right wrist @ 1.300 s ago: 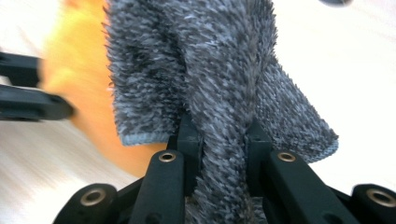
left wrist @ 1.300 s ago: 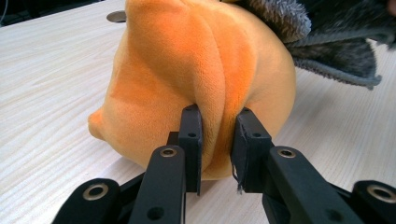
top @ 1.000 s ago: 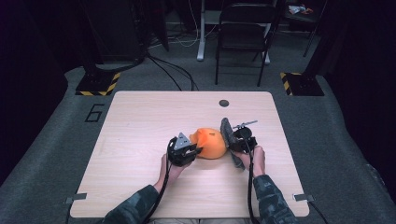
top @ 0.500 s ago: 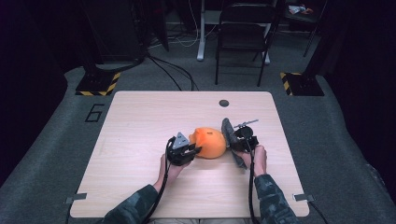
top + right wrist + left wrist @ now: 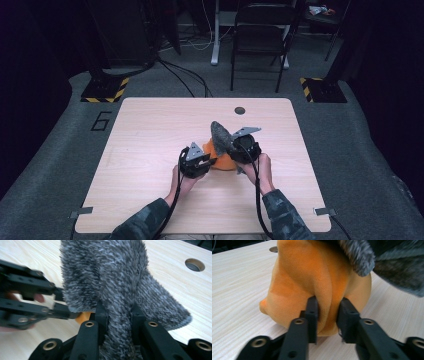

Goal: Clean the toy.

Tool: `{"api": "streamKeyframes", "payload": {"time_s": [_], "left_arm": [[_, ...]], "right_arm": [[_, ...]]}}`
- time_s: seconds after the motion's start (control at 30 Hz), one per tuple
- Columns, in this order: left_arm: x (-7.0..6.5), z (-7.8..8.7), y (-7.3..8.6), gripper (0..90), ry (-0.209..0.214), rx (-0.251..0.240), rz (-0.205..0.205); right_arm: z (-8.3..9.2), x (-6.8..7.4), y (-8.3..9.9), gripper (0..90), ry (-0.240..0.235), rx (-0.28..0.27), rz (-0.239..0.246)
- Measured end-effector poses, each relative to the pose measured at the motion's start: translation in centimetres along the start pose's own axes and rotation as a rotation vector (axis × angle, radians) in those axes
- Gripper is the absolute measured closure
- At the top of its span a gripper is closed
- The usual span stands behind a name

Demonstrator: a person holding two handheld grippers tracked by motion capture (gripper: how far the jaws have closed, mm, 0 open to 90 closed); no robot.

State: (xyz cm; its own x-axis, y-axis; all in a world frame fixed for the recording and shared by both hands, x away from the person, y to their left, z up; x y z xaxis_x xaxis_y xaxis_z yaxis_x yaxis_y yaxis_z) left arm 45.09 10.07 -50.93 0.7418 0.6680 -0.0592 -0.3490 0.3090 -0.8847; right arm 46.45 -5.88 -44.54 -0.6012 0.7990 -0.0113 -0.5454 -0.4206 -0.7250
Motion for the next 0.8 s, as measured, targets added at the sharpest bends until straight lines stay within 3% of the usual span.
{"api": "streamKeyframes", "payload": {"time_s": [0.07,0.1,0.13,0.17,0.27,0.3,0.33,0.43,0.53,0.6,0.67,0.8], "left_arm": [[-0.1,0.0,0.0,56.1,-0.005,-0.001,-0.014],[-0.2,0.0,-0.1,56.1,-0.017,0.005,-0.044],[-0.7,-0.2,0.1,44.9,-0.035,0.018,-0.118],[-0.7,-0.2,0.1,41.9,-0.035,0.018,-0.118],[-1.4,-0.6,0.5,44.1,-0.071,0.021,-0.203],[-1.4,-0.7,0.5,49.7,-0.08,0.015,-0.207],[-1.1,-0.6,0.5,62.3,-0.073,0.0,-0.178],[-0.8,-0.5,0.4,73.9,-0.064,0.002,-0.154],[-1.1,-0.5,0.2,77.0,-0.057,0.001,-0.131],[-1.2,-0.5,0.1,77.8,-0.063,0.009,-0.147],[-1.2,-0.5,0.1,77.8,-0.064,0.01,-0.145],[-1.0,-0.6,0.2,77.8,-0.055,0.019,-0.141]], "right_arm": [[-0.2,-0.2,0.2,74.8,0.008,0.004,-0.007],[-0.2,-0.2,0.2,74.8,0.008,0.004,-0.007],[-0.2,-0.5,0.3,74.8,0.0,0.001,-0.019],[-0.2,-0.5,0.3,74.8,0.0,0.001,-0.019],[-0.3,-0.8,0.4,74.8,-0.008,0.001,-0.028],[-0.3,-0.9,0.4,74.8,-0.007,0.002,-0.027],[-0.3,-1.0,0.4,74.7,-0.002,0.002,-0.037],[0.2,-0.9,0.1,74.6,-0.003,-0.018,-0.037],[0.9,0.0,-0.6,74.4,0.001,-0.068,-0.001],[0.7,0.7,-0.8,74.1,-0.004,-0.074,0.011],[0.4,0.8,-0.7,74.1,0.005,-0.061,0.028],[-0.1,0.4,-0.3,74.3,0.03,-0.029,0.016]]}}
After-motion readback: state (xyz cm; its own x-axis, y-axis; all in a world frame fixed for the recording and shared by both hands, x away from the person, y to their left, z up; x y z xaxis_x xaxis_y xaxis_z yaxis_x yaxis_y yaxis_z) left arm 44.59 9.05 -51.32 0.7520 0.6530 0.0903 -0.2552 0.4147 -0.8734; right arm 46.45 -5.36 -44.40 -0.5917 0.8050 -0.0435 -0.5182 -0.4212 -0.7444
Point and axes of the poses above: each handheld gripper's, and its own axes: z roughly backward along the jaws, y roughly out of its underside, x roughly to its left, the point moved 4 cm from there along -z, roughly forward along the jaws, and after that the axes turned 1 degree about y, right-handed, at the moved point
